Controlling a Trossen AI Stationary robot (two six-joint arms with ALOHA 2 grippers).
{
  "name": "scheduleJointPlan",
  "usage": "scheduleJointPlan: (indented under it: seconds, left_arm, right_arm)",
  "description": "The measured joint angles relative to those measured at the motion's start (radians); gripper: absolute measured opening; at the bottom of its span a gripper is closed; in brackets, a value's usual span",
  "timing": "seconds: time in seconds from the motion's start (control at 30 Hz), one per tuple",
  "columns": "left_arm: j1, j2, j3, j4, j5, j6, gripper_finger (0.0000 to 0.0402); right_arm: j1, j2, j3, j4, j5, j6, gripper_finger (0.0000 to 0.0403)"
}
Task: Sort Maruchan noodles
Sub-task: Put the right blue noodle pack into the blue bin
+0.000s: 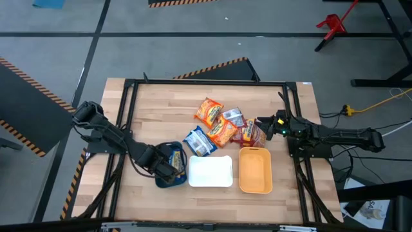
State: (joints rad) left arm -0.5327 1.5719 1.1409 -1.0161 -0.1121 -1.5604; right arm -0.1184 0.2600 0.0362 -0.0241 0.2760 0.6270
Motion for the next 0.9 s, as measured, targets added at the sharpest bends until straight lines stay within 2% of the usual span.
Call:
scheduleJointPlan:
  seconds: [0.17, 0.37, 0.47, 0.63, 0.73, 0.9]
  left_arm:
    - [0.010, -0.010, -0.003, 0.062, -0.033, -0.002, 0.0000]
    - [0.005, -0.062, 0.017, -0.024, -0.136, -0.115, 0.0000]
    - [-0.005, -0.060, 0.014, -0.073, -0.150, -0.147, 0.0000]
    - [-0.018, -0.053, -0.028, -0.014, -0.167, -0.147, 0.0000]
    - [-0.018, -0.054, -0.045, -0.020, -0.153, -0.139, 0.0000]
    - [-0.018, -0.054, -0.098, -0.023, -0.039, -0.160, 0.0000]
  right_arm:
    - [0.000, 0.000, 0.000, 0.000, 0.000, -0.003, 0.0195]
    - [0.000, 0.000, 0.000, 0.000, 0.000, -0.006, 0.0195]
    - [0.000, 0.000, 0.000, 0.000, 0.000, -0.007, 0.0195]
    - [0.000, 0.000, 0.000, 0.000, 0.000, -0.007, 0.0195]
    - [0.000, 0.000, 0.000, 0.000, 0.000, -0.006, 0.0195]
    - [0.000, 0.000, 0.000, 0.000, 0.000, -0.005, 0.0195]
